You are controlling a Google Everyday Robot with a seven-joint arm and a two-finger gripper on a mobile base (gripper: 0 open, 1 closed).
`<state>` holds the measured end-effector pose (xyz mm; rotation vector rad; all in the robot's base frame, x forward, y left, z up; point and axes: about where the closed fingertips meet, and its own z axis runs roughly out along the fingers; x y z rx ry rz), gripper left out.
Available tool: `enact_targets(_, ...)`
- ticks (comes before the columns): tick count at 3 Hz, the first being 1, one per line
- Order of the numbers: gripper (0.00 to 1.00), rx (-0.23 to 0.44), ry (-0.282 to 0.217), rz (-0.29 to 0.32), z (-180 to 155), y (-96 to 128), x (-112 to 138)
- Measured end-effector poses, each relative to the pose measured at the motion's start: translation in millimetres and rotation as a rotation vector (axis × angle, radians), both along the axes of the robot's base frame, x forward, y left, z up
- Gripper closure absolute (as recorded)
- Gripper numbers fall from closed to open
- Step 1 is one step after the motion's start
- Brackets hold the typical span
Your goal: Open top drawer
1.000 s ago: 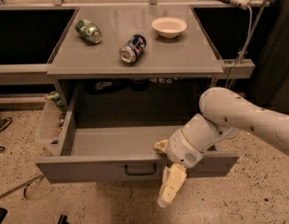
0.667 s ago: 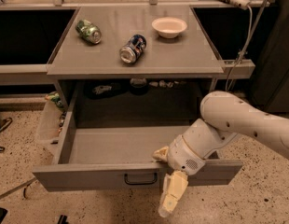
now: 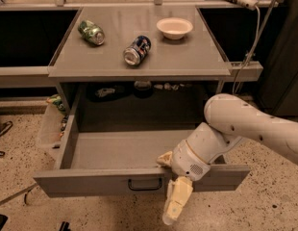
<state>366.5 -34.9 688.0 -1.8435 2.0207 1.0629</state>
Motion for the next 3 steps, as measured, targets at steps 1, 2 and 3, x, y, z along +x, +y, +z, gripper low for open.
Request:
enact_targets(1,0.00,-0.007,0.038,0.017,-0.2,-0.1,-14.2)
enact_targets(2,0.00,0.003,0.073,0.025,3.3,-0.7,-32.3)
enact_targets(3,0.00,0.003,0.073,0.025,3.3,-0.7,-32.3)
